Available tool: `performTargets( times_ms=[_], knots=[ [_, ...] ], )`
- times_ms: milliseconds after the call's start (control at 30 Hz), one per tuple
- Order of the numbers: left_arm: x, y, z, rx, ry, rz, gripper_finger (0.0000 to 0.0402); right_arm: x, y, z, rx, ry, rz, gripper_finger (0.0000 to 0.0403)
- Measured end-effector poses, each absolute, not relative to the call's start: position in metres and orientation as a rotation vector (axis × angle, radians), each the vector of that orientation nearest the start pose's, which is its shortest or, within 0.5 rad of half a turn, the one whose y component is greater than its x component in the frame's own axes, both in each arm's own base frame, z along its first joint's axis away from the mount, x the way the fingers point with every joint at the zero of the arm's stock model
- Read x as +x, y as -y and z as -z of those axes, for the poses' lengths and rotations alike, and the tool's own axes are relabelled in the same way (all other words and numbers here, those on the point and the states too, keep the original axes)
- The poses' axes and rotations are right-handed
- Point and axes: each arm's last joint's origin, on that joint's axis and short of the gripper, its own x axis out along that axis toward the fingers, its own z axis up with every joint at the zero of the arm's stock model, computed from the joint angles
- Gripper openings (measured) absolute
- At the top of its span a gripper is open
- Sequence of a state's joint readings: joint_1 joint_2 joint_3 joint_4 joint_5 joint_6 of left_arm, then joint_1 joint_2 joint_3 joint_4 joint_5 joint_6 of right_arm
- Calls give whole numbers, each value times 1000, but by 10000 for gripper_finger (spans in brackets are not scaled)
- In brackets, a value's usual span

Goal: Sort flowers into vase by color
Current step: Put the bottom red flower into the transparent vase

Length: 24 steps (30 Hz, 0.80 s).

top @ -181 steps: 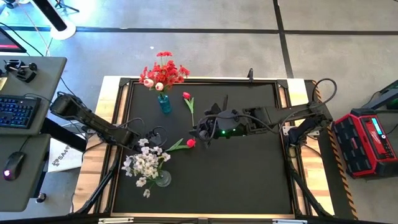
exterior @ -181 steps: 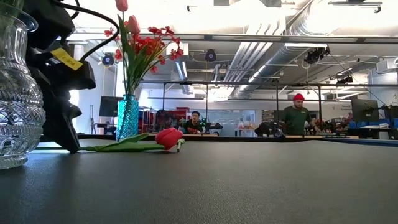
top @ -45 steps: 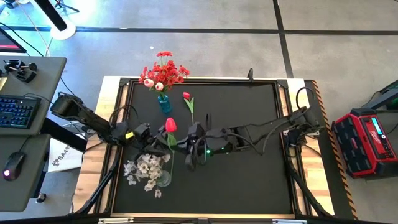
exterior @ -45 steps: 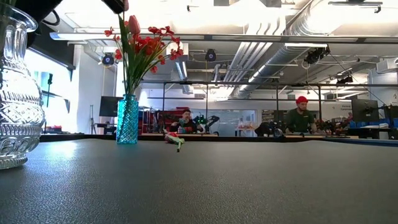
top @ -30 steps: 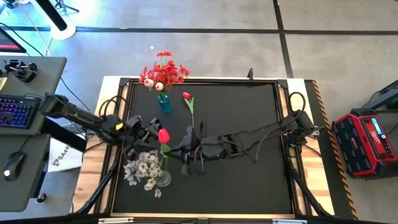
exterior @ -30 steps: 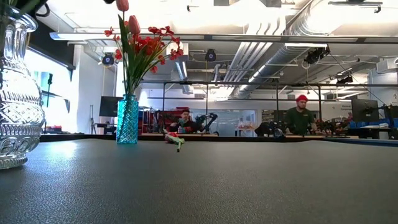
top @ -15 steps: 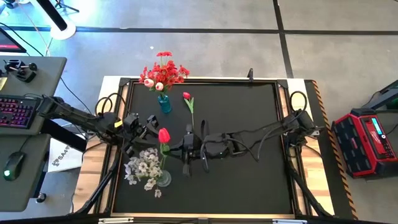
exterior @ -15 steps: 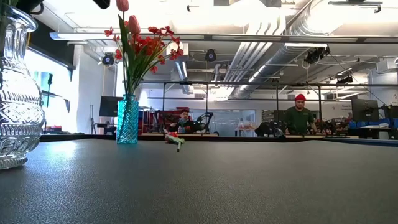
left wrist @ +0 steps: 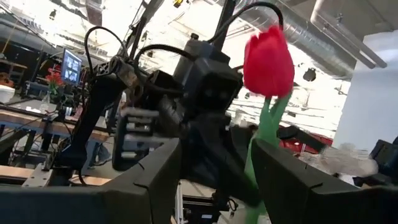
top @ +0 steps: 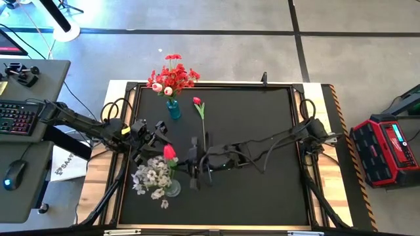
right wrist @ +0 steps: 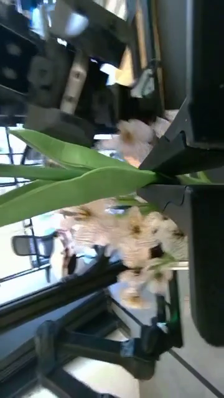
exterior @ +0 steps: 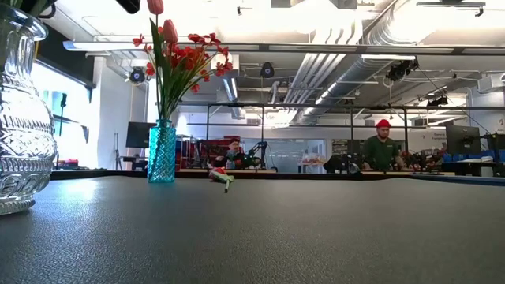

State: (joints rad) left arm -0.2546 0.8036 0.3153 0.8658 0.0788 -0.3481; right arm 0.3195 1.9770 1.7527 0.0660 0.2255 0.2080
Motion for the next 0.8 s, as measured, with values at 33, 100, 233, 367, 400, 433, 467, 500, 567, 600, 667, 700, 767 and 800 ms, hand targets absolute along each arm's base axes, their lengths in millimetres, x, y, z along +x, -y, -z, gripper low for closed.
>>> performTargets(
  times_ms=[33,100,233,367,400,433,467,500,567,600,667,700,767,800],
  knots=[
    [165,45,-267,-374,317,392,184,449,-142,-333,165,-176,-79,8],
    [165,45,-267,-376,316,392,184,449,-141,-331,172,-200,-75,22],
    [165,45,-267,-372,317,391,184,451,-135,-329,218,-225,-96,76],
    [165,45,-267,-372,317,388,184,453,-131,-329,246,-234,-146,147],
    [165,45,-267,-372,318,388,184,453,-130,-329,254,-236,-159,163],
    [165,45,-267,-372,318,388,184,453,-130,-330,265,-235,-172,177],
    [165,45,-267,-372,318,387,184,453,-129,-330,276,-231,-190,189],
    [165,45,-267,-372,318,386,184,454,-129,-331,284,-226,-209,198],
    [165,45,-267,-373,319,385,184,454,-128,-332,309,-231,-248,207],
    [165,45,-267,-372,319,385,184,454,-127,-332,318,-239,-277,209],
    [165,45,-268,-372,324,385,184,454,-126,-331,344,-256,-326,208],
    [165,45,-268,-372,325,385,184,455,-125,-332,360,-258,-335,206],
    [165,45,-268,-372,325,385,184,455,-124,-333,393,-252,-347,203],
    [164,45,-268,-372,327,385,184,455,-123,-334,401,-246,-351,201]
  ],
)
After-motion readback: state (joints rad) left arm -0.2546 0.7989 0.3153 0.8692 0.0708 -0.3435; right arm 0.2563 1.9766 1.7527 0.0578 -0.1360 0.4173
